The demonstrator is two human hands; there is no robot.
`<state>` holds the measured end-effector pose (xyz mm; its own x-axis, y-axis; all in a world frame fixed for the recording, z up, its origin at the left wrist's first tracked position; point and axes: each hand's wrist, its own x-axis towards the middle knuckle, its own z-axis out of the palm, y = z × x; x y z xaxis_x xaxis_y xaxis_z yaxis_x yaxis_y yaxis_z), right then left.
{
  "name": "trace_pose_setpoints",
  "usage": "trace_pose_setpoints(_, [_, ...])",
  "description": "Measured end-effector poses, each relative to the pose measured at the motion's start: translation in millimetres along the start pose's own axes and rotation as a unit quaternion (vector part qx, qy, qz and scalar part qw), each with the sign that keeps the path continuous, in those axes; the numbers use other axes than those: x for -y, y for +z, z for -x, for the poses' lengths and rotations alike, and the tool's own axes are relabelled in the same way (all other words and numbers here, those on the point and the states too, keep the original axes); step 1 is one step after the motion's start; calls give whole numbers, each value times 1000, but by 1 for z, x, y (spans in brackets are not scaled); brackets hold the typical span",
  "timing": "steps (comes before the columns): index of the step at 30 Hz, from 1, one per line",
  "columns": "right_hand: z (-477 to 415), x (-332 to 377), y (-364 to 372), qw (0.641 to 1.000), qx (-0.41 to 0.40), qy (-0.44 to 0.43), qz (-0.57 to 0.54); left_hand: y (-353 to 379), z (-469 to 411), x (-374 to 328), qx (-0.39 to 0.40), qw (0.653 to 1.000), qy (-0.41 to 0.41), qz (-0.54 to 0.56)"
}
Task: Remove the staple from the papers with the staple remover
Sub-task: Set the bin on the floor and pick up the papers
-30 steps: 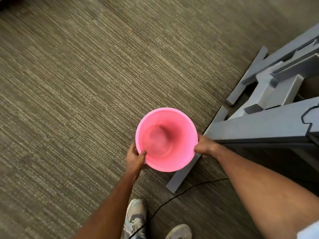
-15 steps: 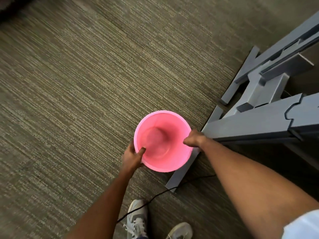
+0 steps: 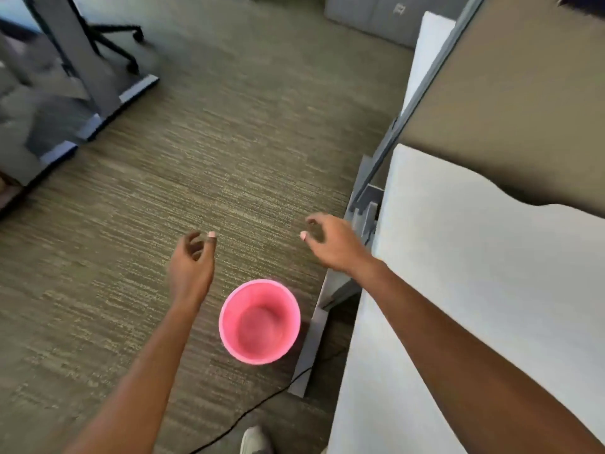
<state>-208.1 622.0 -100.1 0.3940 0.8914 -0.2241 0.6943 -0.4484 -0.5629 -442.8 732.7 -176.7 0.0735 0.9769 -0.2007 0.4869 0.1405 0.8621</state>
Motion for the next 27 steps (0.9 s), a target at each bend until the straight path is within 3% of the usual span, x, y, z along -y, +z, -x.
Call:
trace_pose_setpoints(5, [132,-48,-79,992,-120,39,-26,-6,84,-109,65,992,105,-11])
trace_pose_setpoints(9, [243,-111,-96,979,-156,127,-9,26,168,-147,198,961,171,-87])
trace_pose_setpoints(12, [328,-159,-95,969,-149,197,31,66,236,-147,316,897,260,-168])
trace_pose_setpoints(15, [387,-198,-92,960,-121,244,67,105,294,-136,438,786,324,-292])
trace_pose_setpoints(17, [406,-217,-92,954,-100,268,88,121,319,-128,458,726,353,-371])
trace_pose_setpoints(18, [412,-228,-93,953,-95,273,94,131,328,-125,460,712,349,-399])
trace_pose_setpoints(27, [427,-298,-118,960,-5,264,93,190,367,-140,431,705,224,-516])
